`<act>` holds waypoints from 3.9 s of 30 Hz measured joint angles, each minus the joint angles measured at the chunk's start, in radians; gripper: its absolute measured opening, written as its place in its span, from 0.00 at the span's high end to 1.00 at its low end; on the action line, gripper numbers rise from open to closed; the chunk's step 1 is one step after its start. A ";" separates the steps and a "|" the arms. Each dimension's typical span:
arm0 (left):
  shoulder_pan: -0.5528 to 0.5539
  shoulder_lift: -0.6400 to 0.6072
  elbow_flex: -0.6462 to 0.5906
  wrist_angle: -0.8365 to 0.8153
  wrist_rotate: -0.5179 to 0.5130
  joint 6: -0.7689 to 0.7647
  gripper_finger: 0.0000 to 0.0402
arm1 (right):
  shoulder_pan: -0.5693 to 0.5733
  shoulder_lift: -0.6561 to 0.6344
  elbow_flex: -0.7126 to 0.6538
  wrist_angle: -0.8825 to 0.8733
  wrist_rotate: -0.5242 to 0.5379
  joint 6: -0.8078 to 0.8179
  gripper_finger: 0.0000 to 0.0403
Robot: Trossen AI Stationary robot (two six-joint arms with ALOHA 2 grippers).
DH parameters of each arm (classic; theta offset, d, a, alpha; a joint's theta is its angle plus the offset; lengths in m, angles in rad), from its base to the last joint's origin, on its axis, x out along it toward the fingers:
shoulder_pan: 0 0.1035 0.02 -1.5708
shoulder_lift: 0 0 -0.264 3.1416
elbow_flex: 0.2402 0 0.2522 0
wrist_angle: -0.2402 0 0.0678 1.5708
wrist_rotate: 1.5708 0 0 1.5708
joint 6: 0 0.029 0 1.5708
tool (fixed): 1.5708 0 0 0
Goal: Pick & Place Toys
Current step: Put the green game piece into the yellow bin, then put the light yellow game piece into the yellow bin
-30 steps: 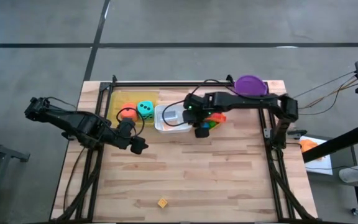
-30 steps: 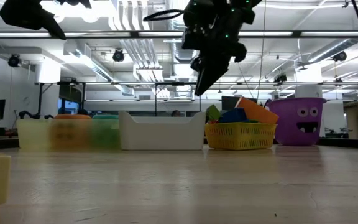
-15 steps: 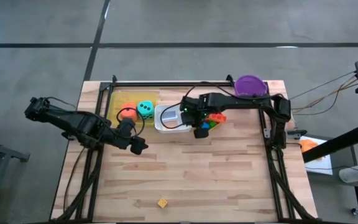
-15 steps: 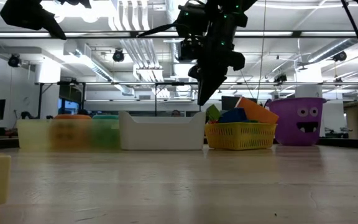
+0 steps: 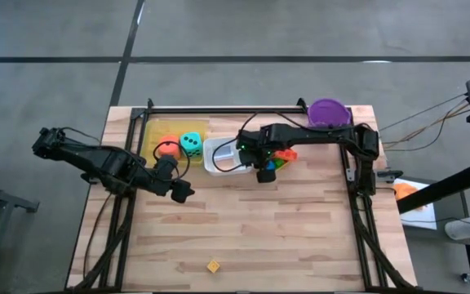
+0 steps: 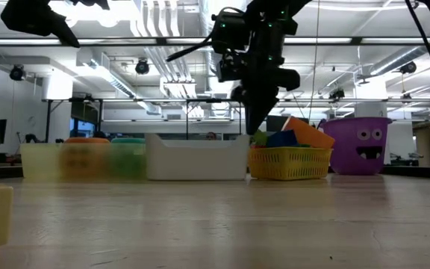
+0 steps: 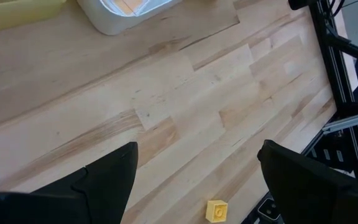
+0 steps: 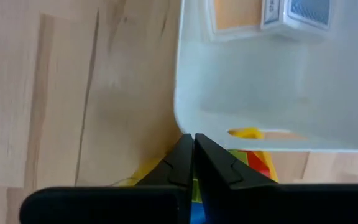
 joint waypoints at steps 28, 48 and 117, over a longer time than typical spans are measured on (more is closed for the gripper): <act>0.000 0.000 0.000 0.000 0.009 -0.002 0.18 | -0.013 0.002 0.000 -0.046 0.002 0.039 0.97; 0.000 0.000 0.000 0.001 0.016 0.000 0.18 | -0.023 0.002 -0.006 -0.083 0.001 0.077 0.97; -0.277 0.807 0.342 0.208 0.268 -0.128 0.18 | 0.397 -0.647 -0.371 0.280 0.112 0.627 0.38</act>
